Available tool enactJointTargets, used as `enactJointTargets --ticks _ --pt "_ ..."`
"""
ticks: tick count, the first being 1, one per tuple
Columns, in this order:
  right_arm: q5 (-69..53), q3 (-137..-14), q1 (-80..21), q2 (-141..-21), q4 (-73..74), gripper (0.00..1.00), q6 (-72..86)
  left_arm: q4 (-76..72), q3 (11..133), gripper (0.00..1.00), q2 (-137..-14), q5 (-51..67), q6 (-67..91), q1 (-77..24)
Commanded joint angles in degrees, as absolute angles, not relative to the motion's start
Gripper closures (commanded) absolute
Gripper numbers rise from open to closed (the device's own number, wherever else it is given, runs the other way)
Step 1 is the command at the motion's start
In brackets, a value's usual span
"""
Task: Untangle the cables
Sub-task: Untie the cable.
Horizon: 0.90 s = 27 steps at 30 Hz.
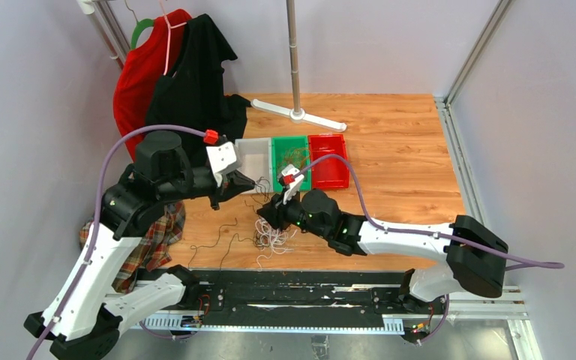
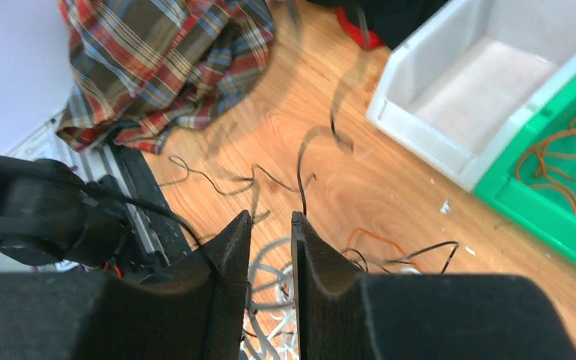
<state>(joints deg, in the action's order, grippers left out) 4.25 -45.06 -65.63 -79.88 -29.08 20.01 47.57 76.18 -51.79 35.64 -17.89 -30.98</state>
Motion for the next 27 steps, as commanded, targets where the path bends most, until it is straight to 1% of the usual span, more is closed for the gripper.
enactJointTargets --ticks 1,7,11,17,20,27 --pt "8.00 -40.13 -66.45 -80.34 -34.92 0.73 21.89 48.90 81.91 1.00 -51.90 33.88 -16.06 -31.29" --pt "9.35 -31.66 -66.44 -80.01 -41.07 0.72 24.21 48.98 90.23 0.99 -53.56 26.74 -19.63 -31.29" --pt "9.34 -28.38 -66.42 -80.21 -41.95 0.70 25.21 48.59 96.37 1.00 -55.68 22.37 -22.35 -31.29" --pt "9.42 -23.37 -66.45 -80.16 -42.86 0.61 26.60 44.06 102.79 0.99 -58.38 14.34 -29.10 -31.29" --pt "10.70 -20.68 -66.45 -79.86 -42.75 0.59 27.85 40.79 104.28 0.99 -58.96 11.46 -31.26 -31.34" --pt "12.15 -17.22 -66.45 -78.31 -41.22 0.59 29.34 37.52 106.40 0.99 -60.87 9.18 -37.09 -31.29"
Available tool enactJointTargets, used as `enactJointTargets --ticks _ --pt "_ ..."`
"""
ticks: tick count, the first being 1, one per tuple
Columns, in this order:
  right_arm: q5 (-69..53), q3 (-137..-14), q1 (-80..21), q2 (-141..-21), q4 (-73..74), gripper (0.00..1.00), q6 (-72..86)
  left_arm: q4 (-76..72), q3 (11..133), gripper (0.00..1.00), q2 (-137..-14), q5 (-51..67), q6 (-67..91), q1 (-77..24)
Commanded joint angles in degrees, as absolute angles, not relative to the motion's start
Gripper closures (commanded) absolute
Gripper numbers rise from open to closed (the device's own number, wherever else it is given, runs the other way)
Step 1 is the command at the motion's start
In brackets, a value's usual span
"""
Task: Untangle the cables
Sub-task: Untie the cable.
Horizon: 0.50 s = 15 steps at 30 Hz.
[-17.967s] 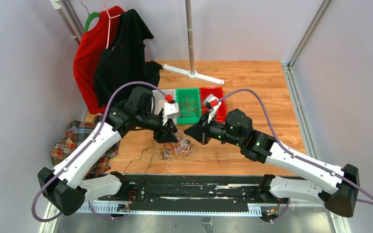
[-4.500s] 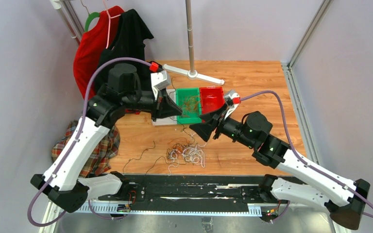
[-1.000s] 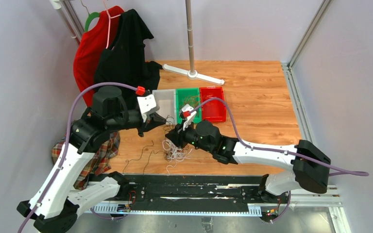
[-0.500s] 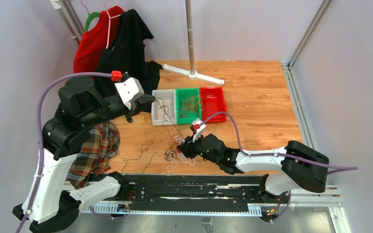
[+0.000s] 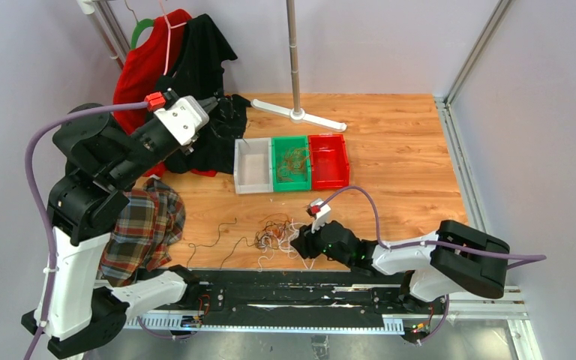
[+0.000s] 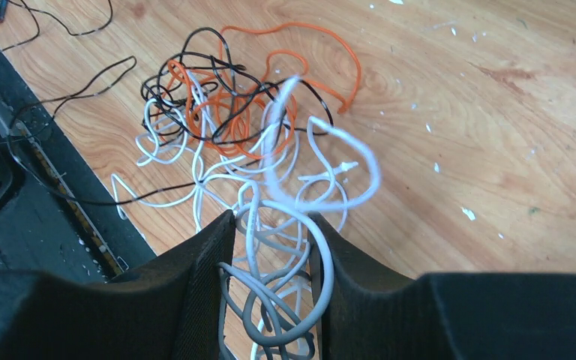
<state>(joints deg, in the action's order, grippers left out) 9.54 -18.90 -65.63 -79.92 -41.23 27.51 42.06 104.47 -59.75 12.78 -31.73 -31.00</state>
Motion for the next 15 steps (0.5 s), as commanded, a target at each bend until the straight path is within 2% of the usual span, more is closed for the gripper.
enactJointTargets --ticks 1,5,9,13,15 --pt "12.21 -16.70 -66.45 -78.05 -41.14 0.60 29.62 36.69 106.73 0.99 -61.17 8.49 -38.78 -31.34" --pt "12.07 -14.57 -66.45 -76.88 -40.27 0.60 30.95 32.10 108.51 0.99 -62.61 5.59 -44.34 -31.35" --pt "12.40 -13.38 -66.45 -73.68 -39.00 0.60 31.87 35.62 110.35 1.00 -64.54 7.03 -43.74 -31.29" --pt "13.10 -13.79 -66.45 -67.91 -34.62 0.59 31.21 34.54 103.34 0.99 -63.06 7.44 -42.94 -31.29" --pt "12.12 -14.79 -66.45 -64.61 -31.73 0.56 29.88 33.34 99.41 0.99 -62.15 6.54 -41.66 -31.31"
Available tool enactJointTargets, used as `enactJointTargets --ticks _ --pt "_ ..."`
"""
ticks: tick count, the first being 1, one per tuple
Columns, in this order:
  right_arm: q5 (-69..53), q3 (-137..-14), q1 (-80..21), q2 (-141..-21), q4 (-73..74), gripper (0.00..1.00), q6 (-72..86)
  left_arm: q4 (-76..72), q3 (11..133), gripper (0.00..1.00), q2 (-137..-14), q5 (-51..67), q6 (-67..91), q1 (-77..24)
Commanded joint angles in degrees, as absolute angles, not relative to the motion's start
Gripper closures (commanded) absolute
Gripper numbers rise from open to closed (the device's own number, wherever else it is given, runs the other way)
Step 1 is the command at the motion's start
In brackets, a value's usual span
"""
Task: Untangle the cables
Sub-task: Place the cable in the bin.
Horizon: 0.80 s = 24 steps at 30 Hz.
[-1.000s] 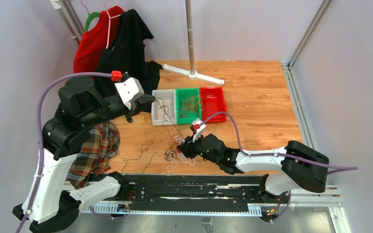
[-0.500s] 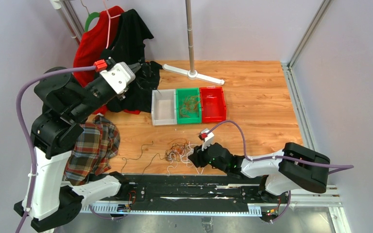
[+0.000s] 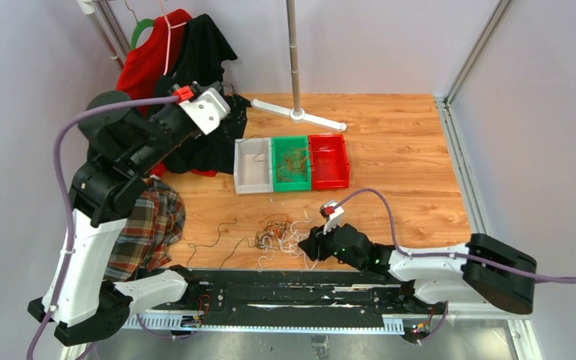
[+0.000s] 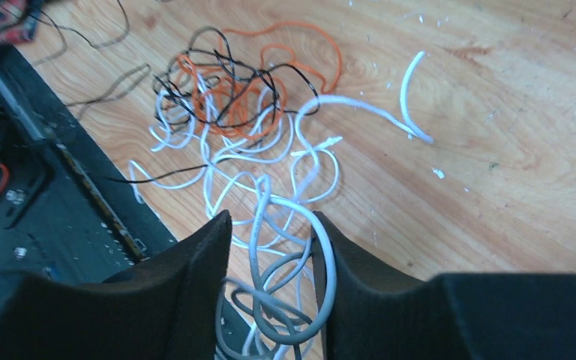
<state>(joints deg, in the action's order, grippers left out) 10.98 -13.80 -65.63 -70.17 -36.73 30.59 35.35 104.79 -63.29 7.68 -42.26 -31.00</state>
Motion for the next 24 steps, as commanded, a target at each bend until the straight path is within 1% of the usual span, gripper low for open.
enactJointTargets --ticks 1,3,5,10,14,19,24 --pt "11.93 -15.48 -66.45 -62.89 -28.66 0.53 29.43 33.40 97.75 0.99 -61.92 6.31 -40.93 -31.31" --pt "12.22 -16.57 -66.45 -59.13 -24.47 0.45 28.48 33.66 94.68 0.99 -61.46 6.70 -39.21 -31.29" --pt "13.59 -16.83 -66.45 -55.09 -21.24 0.42 27.80 33.12 91.11 1.00 -61.12 7.17 -38.33 -31.29" --pt "19.30 -16.94 -66.37 -45.07 -13.98 0.39 26.63 30.41 83.30 0.99 -61.44 6.70 -38.07 -31.30" --pt "22.11 -16.91 -66.36 -40.36 -10.21 0.39 25.65 27.91 79.64 0.99 -62.77 5.46 -38.70 -31.21" --pt "22.92 -16.91 -66.36 -36.90 -6.06 0.38 25.87 25.73 77.63 0.99 -65.32 4.64 -39.85 -29.74" --pt "21.94 -17.43 -66.36 -34.09 -0.74 0.36 26.49 24.95 78.84 1.00 -68.62 5.45 -40.10 -27.48"
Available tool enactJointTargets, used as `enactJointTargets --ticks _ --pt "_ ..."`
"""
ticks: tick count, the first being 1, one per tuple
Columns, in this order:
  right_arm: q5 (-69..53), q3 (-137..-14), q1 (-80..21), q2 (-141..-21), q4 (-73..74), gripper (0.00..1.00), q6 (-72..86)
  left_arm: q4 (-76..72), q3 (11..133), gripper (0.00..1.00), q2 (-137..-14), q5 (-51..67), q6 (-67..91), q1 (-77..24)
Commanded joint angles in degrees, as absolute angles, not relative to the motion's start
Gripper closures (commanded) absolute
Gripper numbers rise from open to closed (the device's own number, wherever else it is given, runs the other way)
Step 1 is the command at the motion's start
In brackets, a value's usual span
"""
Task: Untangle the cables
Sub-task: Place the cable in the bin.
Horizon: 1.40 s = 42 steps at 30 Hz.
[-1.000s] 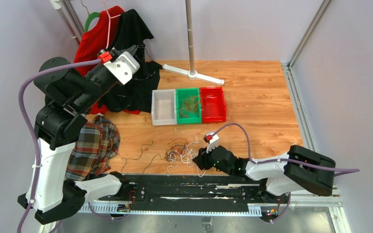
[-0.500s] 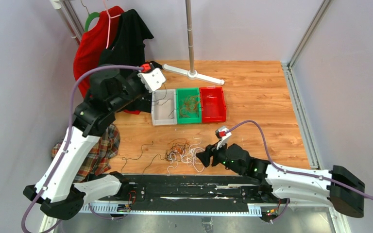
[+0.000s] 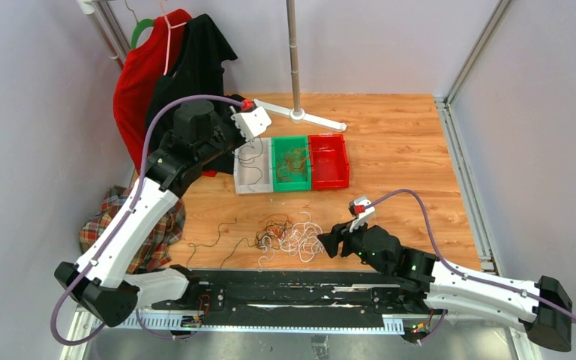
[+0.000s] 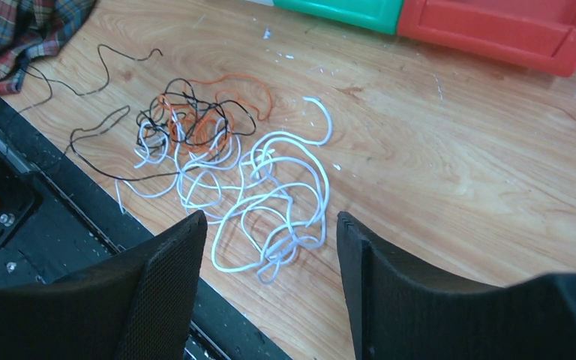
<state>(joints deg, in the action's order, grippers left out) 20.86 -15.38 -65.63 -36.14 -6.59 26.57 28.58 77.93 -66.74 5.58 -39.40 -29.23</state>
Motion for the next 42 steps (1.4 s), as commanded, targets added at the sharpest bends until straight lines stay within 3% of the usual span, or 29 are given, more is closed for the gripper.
enactJointTargets --ticks 1,11,21,42 --pt "21.87 -17.48 -66.36 -33.69 0.11 0.35 26.59 24.85 79.42 1.00 -69.17 5.65 -40.04 -27.16" --pt "22.13 -16.32 -66.36 -30.45 3.78 0.34 27.76 20.32 78.41 1.00 -72.59 5.97 -41.57 -24.67" --pt "22.90 -16.68 -66.36 -32.30 3.52 0.35 28.40 21.69 86.41 0.99 -75.76 7.85 -39.82 -23.59" --pt "24.30 -15.73 -66.36 -32.16 3.86 0.35 29.01 23.08 73.41 0.99 -74.52 10.82 -40.05 -22.15"
